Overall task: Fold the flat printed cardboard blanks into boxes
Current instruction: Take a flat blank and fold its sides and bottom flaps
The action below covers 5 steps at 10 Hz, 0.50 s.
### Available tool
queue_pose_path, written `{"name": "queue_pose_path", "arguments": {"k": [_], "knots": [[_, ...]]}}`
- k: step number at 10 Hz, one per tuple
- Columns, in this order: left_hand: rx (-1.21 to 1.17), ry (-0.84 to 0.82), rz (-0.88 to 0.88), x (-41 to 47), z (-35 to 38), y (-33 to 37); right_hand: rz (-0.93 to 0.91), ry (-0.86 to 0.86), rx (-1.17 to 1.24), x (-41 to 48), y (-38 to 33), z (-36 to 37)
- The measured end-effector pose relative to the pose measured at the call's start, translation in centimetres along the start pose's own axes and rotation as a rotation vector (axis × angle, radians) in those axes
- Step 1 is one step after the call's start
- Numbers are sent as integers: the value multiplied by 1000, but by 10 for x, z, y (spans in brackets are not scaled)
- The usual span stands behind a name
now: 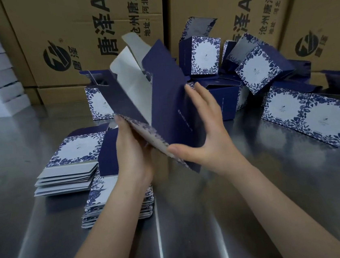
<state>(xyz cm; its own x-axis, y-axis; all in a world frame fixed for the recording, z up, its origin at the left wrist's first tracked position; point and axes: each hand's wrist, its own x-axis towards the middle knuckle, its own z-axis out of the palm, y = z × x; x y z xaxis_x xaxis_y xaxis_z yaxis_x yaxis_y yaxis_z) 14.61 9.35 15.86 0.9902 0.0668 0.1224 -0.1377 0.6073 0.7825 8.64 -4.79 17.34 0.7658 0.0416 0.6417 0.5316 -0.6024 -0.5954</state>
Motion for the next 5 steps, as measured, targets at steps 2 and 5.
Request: {"name": "queue_pose_path", "arguments": {"k": [2, 5], "knots": [[54, -50, 189, 7, -11, -3, -49, 200, 47, 1, 13, 1], [447, -177, 449, 8, -18, -8, -100, 206, 126, 6, 34, 6]]}}
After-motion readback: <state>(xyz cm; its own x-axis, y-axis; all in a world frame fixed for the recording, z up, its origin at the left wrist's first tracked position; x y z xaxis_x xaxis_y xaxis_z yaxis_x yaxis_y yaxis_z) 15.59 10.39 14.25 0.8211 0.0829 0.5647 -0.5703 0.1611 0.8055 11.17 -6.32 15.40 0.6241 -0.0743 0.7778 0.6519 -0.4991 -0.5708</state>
